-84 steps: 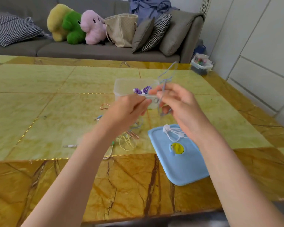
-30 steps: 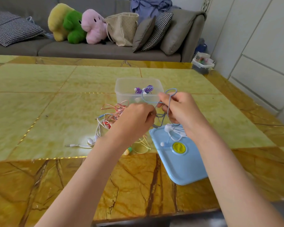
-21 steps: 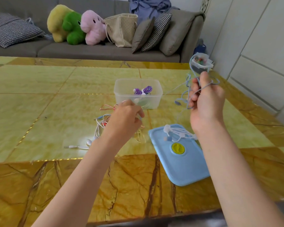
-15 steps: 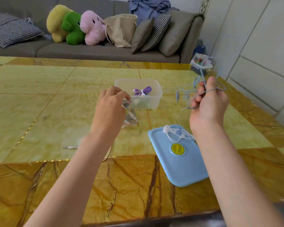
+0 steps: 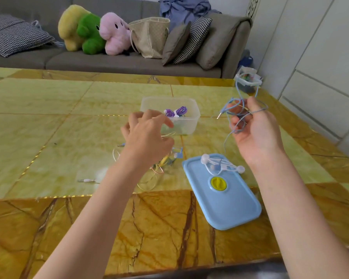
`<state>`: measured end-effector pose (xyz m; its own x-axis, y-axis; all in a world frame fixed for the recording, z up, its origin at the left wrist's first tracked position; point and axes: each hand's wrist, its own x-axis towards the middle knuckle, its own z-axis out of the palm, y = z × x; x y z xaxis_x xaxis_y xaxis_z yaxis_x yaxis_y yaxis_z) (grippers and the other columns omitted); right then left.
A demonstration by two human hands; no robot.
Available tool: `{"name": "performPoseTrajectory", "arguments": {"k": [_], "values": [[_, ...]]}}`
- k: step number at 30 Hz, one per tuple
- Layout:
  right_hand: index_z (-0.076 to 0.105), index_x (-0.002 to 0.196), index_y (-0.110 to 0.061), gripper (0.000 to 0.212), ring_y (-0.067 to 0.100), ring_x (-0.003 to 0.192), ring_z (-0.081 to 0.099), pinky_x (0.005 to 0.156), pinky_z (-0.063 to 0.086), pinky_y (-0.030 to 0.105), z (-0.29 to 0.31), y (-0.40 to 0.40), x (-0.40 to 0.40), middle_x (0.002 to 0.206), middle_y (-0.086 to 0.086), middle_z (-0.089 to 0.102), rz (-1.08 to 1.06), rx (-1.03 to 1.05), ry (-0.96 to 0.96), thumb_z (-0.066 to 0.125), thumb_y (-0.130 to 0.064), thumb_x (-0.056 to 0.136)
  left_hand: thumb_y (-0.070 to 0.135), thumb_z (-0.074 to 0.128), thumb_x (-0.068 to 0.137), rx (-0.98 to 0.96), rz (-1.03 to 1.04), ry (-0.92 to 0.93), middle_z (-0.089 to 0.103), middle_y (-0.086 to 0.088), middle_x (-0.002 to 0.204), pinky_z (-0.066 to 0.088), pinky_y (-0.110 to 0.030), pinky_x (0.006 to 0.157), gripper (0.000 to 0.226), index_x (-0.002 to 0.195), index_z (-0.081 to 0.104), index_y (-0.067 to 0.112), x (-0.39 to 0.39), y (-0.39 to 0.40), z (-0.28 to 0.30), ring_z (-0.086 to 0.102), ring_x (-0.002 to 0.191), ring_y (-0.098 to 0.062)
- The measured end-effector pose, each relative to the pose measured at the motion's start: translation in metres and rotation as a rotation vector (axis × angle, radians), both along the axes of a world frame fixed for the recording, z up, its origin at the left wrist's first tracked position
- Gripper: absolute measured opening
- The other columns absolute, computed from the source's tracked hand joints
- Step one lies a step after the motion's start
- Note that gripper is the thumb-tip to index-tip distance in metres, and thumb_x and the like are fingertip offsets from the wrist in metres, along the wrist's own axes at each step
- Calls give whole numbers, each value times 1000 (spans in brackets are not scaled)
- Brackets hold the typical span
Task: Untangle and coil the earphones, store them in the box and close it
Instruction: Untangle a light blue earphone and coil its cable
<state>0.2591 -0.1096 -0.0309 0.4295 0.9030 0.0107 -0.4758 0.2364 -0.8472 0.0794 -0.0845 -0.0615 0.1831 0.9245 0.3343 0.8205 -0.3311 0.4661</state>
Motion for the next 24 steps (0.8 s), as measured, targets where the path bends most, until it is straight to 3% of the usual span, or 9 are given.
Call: {"name": "performPoseTrajectory", "arguments": {"k": [3, 5, 7, 9, 13, 18, 21, 24], "values": [[53, 75, -11, 30, 6, 38, 42, 38, 31, 15, 1, -2, -3, 53, -3, 61, 81, 22, -44, 38, -19, 100, 13, 60, 85, 3, -183, 14, 49, 4, 133, 28, -31, 97, 43, 127, 54, 24, 12, -1, -9, 32, 126, -20], [52, 75, -12, 30, 5, 38, 42, 37, 30, 15, 3, -2, -2, 54, -4, 59, 91, 49, -38, 38, -19, 100, 14, 57, 88, -62, -231, 181, 54, 5, 128, 26, -32, 100, 42, 128, 52, 25, 19, -1, -25, 36, 123, -18], [53, 75, -12, 30, 5, 37, 42, 37, 30, 14, 6, -2, 4, 53, -5, 57, 46, 81, 24, 38, -20, 100, 14, 53, 89, -34, -186, 331, 61, 9, 119, 22, -30, 96, 31, 117, 58, 24, 18, 4, -38, 41, 118, -17], [54, 74, -12, 31, 6, 39, 43, 37, 31, 15, 7, -2, 11, 52, -5, 56, -39, 114, 66, 38, -19, 100, 12, 51, 89, -19, -140, 244, 67, 5, 109, 27, -31, 94, 23, 107, 63, 21, 13, 9, -42, 52, 110, -20], [52, 75, -11, 32, 6, 39, 44, 38, 29, 15, -1, 0, 18, 49, -6, 57, -180, 117, 71, 36, -17, 101, 7, 56, 87, -11, -209, 14, 70, -4, 102, 41, -35, 93, 34, 120, 60, 14, 13, 9, -31, 60, 101, -29], [51, 75, -11, 32, 5, 38, 43, 37, 28, 15, -3, 1, 23, 44, -7, 54, -282, 113, 40, 34, -17, 102, 8, 68, 81, -96, -244, -73, 66, -3, 86, 39, -15, 63, 12, 93, 65, 6, 7, 9, -28, 63, 89, -23], [50, 75, -10, 33, 5, 38, 46, 38, 32, 15, -6, 3, 21, 44, -6, 55, -284, 106, 37, 33, -15, 102, 10, 71, 78, -163, -285, -119, 68, -3, 83, 50, -28, 77, 10, 82, 63, 13, 6, 7, -25, 65, 86, -21], [52, 76, -9, 33, 6, 41, 53, 43, 42, 16, -6, 3, 18, 46, -6, 58, -295, 109, 53, 33, -15, 102, 15, 76, 74, -242, -329, -145, 67, 4, 76, 52, -34, 81, 18, 72, 59, 19, 4, 5, -23, 66, 82, -16]]}}
